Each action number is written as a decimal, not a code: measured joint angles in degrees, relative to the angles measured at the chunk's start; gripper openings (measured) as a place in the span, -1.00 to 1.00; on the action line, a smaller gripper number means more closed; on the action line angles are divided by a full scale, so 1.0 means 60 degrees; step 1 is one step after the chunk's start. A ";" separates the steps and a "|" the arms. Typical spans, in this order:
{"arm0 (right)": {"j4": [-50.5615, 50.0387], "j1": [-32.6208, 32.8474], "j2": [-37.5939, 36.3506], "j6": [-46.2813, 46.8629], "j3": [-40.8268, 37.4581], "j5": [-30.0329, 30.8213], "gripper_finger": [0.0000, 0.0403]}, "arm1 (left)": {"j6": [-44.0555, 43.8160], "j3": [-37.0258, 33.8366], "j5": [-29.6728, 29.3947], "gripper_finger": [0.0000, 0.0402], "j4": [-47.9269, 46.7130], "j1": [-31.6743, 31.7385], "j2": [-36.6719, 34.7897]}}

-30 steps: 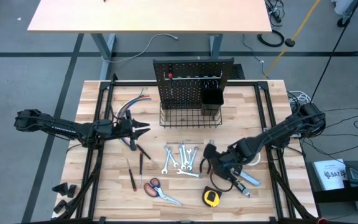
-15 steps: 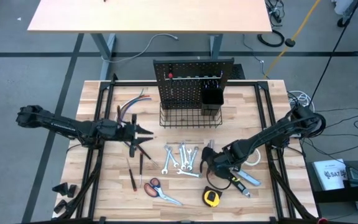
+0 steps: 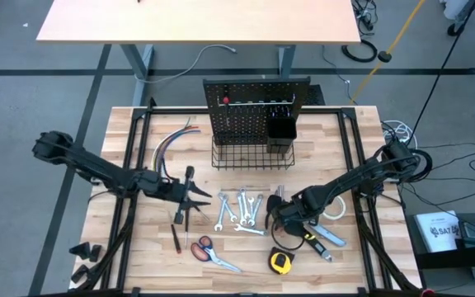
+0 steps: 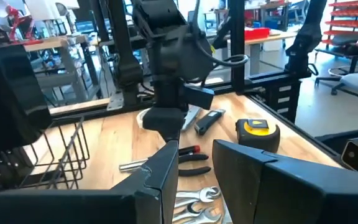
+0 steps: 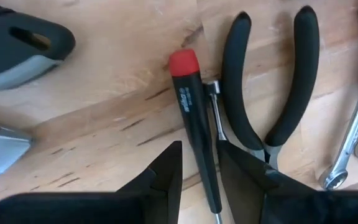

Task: Hang tools onto peg board
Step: Hang the nut driver on the pegboard

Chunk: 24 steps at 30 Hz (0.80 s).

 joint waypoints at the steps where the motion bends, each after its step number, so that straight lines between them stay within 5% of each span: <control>1: 0.0000 -0.0037 0.0004 0.0000 0.0000 -0.0007 -0.53 | 0.0003 0.0144 0.0000 -0.47 -0.0013 0.0000 0.0236; 13: 0.0096 -0.0113 0.0007 0.0025 -0.0130 -0.0066 -0.53 | 0.0579 0.2010 0.0433 -0.47 -0.0113 0.0030 0.3051; 24: 0.0494 -0.0105 0.0331 0.0014 -0.0504 -0.0244 -0.57 | 0.0759 0.2198 0.0425 -0.47 -0.0011 0.0162 0.3468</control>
